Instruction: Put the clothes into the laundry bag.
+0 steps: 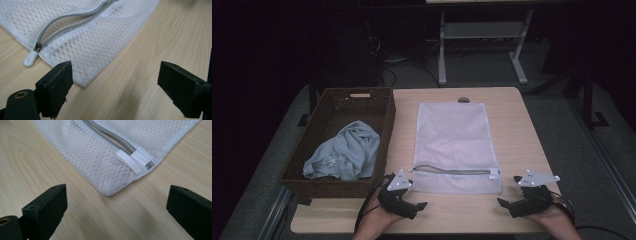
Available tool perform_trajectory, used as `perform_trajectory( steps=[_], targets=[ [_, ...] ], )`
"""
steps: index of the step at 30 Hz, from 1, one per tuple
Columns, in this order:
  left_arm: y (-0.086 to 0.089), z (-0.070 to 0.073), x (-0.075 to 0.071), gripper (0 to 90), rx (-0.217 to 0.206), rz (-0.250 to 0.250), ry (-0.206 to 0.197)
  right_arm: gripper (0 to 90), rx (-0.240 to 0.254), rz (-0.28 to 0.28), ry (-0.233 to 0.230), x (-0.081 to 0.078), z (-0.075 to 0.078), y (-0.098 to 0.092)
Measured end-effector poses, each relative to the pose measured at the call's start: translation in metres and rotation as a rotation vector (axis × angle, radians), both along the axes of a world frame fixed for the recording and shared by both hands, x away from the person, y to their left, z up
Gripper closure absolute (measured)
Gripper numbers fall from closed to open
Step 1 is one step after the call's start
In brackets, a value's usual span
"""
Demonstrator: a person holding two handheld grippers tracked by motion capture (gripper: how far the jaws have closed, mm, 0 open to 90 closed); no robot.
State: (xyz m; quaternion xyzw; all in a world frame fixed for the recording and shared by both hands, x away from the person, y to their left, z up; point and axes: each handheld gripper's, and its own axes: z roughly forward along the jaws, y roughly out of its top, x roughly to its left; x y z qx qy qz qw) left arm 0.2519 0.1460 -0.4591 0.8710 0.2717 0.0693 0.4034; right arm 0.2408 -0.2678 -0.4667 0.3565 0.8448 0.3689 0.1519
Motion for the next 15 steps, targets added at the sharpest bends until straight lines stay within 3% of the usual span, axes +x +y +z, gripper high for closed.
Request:
perform_trajectory(
  steps=[15],
  targets=[
    [-0.0024,-0.0014,0.0051,12.4,0.001,0.006,0.016,6.4,0.001,-0.005,-0.007,0.0068,0.0047,-0.0014]
  ],
)
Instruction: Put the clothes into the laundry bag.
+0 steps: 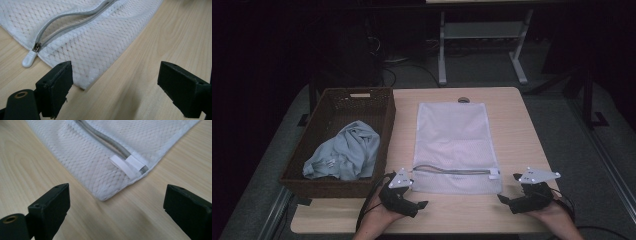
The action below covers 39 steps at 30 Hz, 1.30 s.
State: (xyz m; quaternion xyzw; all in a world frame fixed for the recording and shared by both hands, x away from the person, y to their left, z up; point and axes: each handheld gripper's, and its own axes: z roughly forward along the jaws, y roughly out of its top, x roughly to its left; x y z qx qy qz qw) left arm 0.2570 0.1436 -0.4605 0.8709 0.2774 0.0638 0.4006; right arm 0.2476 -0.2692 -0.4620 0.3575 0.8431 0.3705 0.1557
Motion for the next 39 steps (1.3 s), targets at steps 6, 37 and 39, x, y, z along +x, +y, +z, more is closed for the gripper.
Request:
perform_trajectory(
  steps=[6,37,39],
  targets=[
    [-0.001,-0.001,-0.002,12.5,0.008,-0.008,-0.002,12.4,0.010,-0.001,-0.020,0.003,0.006,0.000],
    [-0.001,0.002,-0.005,12.4,0.005,-0.020,-0.018,14.2,0.044,-0.023,-0.020,0.053,0.034,0.012],
    [0.000,0.001,-0.004,12.4,0.003,-0.018,-0.015,14.1,0.050,-0.026,-0.019,0.057,0.035,0.013]
  ],
)
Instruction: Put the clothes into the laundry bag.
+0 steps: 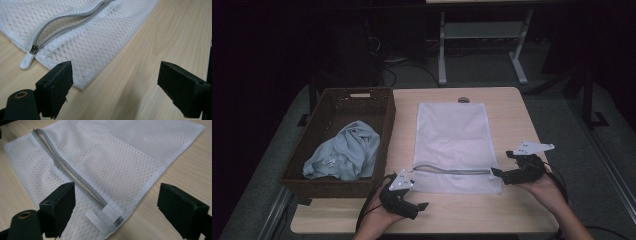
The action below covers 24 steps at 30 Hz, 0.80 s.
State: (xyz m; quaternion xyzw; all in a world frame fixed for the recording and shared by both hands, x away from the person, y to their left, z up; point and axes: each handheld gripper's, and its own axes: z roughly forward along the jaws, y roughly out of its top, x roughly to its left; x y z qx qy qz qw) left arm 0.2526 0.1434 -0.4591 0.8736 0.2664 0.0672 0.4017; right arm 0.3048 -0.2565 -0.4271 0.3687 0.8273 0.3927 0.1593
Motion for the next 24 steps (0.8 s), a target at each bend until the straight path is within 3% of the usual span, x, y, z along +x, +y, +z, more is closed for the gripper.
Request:
perform_trajectory(
  steps=[15,24],
  targets=[
    [0.000,-0.001,0.000,12.4,0.000,0.016,0.003,14.4,0.015,-0.015,-0.021,0.026,0.009,0.009],
    [0.003,0.000,-0.001,12.4,0.002,0.022,-0.001,15.2,0.008,-0.016,-0.022,0.050,0.021,0.017]
  ],
)
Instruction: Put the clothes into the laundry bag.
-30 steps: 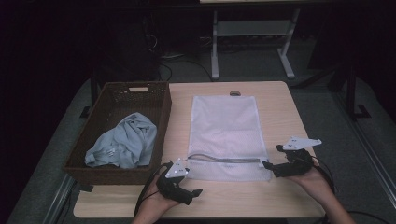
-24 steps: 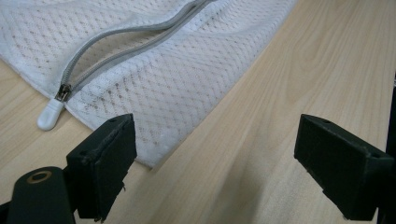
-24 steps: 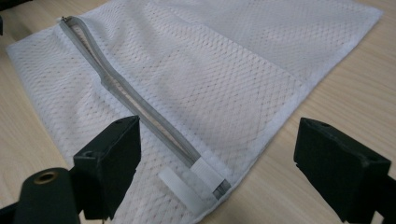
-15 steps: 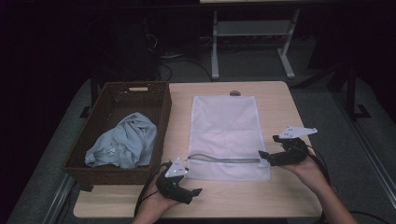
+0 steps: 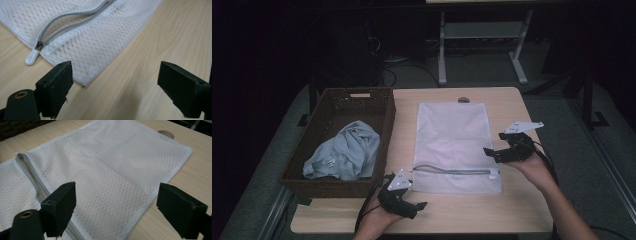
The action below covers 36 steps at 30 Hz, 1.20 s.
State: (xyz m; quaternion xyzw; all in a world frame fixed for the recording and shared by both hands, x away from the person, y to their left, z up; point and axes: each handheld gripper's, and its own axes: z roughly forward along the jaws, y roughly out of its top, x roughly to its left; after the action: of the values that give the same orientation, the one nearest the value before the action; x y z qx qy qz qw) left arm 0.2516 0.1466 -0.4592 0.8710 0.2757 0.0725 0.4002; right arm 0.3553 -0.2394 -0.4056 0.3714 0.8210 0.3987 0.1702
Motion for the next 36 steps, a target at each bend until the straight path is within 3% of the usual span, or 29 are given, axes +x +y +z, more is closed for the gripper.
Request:
perform_trajectory(
  steps=[7,11,17,20,22,29,35,36],
  targets=[
    [0.000,0.000,0.000,12.5,0.000,0.001,0.000,15.1,0.005,0.006,-0.020,0.014,0.005,0.007],
    [0.000,0.000,0.000,12.5,0.003,-0.004,0.000,14.7,-0.017,0.009,-0.012,0.025,0.005,0.012],
    [0.000,0.000,0.000,12.5,0.003,-0.003,0.001,15.3,-0.012,-0.015,-0.026,0.040,0.005,0.014],
    [-0.001,-0.001,0.000,12.5,0.002,-0.005,0.004,18.3,0.007,-0.044,-0.056,0.050,0.005,0.014],
    [-0.001,-0.001,0.000,12.5,0.003,-0.007,0.004,18.3,0.020,-0.054,-0.052,0.056,0.005,0.013],
    [0.000,-0.001,0.000,12.5,0.001,-0.001,0.006,20.6,-0.009,-0.069,-0.051,0.070,-0.001,0.017],
    [-0.001,-0.001,0.000,12.5,0.006,-0.007,0.008,34.3,-0.011,-0.076,-0.040,0.081,-0.015,0.019],
    [-0.001,-0.001,0.000,12.5,0.005,-0.006,0.007,40.3,-0.014,-0.079,-0.036,0.083,-0.017,0.019]
  ],
)
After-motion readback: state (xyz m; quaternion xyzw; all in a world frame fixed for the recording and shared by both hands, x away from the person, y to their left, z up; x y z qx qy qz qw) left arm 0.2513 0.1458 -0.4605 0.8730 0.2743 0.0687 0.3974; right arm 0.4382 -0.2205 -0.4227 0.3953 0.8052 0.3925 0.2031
